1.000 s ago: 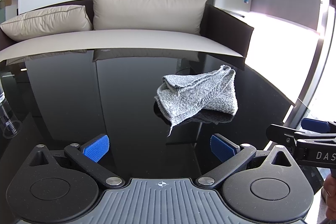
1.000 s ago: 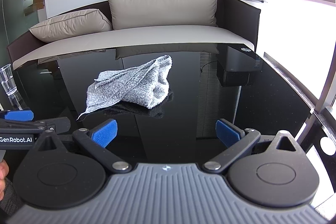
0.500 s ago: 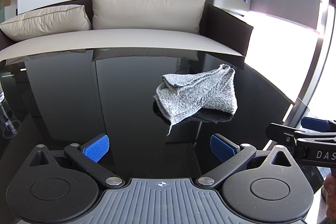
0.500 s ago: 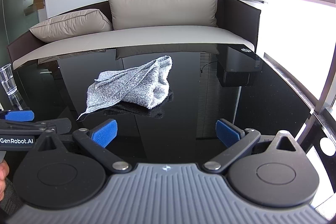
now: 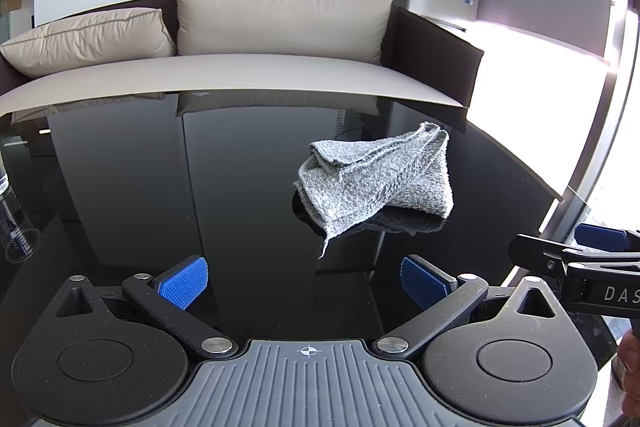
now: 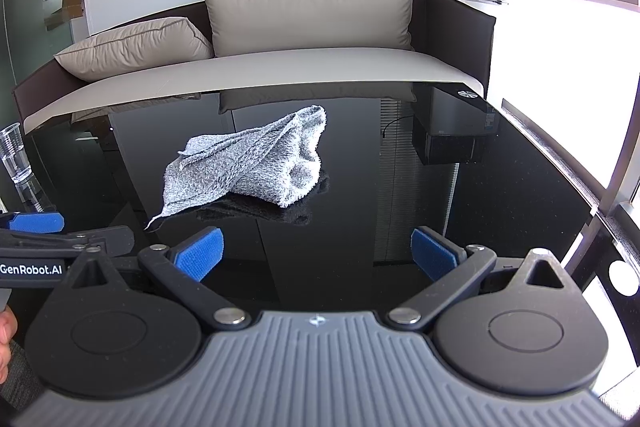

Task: Fold towel

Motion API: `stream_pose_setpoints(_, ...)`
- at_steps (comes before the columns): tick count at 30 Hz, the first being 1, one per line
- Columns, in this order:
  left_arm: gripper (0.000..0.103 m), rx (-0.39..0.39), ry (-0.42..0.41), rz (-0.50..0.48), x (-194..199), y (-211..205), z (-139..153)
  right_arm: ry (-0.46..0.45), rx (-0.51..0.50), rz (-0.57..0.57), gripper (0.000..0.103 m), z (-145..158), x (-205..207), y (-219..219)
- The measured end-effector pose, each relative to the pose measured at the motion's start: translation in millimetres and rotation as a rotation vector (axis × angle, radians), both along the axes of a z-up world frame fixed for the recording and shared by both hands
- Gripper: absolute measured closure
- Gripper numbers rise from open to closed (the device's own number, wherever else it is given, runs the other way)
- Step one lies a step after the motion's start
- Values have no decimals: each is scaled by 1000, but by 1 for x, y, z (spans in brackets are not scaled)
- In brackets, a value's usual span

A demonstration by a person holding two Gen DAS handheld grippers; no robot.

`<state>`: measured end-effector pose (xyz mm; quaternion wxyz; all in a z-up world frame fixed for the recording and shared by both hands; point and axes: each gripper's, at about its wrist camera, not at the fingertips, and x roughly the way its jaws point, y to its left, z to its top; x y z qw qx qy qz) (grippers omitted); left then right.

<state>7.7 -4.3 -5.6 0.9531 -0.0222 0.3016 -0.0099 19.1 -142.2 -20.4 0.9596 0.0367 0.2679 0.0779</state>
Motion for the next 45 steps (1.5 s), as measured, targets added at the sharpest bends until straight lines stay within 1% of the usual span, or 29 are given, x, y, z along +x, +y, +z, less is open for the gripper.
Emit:
stream_pose_setpoints(12, 1, 0, 7, -12, 12, -4, -1, -5, 1, -8, 1, -1, 12, 0)
stream_pose_setpoints(19, 1, 12, 0, -35, 29, -7, -3, 0, 15, -7, 1, 3, 36, -6)
stream_pose_setpoints(27, 2, -4, -4, -73, 55, -9, -4, 17, 31, -38, 1, 0, 65, -21)
stream_pose_setpoints(32, 8, -20, -5, -91, 70, -8, -4, 21, 39, -45, 1, 0, 79, -29)
stream_pose_setpoints(34, 12, -27, -15, -97, 75, -7, -3, 21, 36, -46, 1, 0, 81, -30)
stream_pose_setpoints(36, 14, -39, -25, -106, 80, -6, 0, 23, 34, -47, 1, -1, 82, -31)
stream_pose_setpoints(38, 22, -48, -31, -116, 84, -6, 2, 25, 33, -49, 1, -2, 83, -32)
stream_pose_setpoints(41, 28, -58, -25, -131, 93, -5, 2, 28, 31, -52, 1, -2, 83, -35)
stream_pose_setpoints(42, 28, -61, -23, -135, 95, -5, 1, 30, 31, -53, 1, -3, 84, -36)
stream_pose_setpoints(44, 34, -64, -22, -141, 99, -5, 1, 37, 39, -58, 1, -4, 87, -37)
stream_pose_setpoints(45, 35, -65, -23, -144, 101, -4, 1, 38, 40, -59, 1, -4, 87, -38)
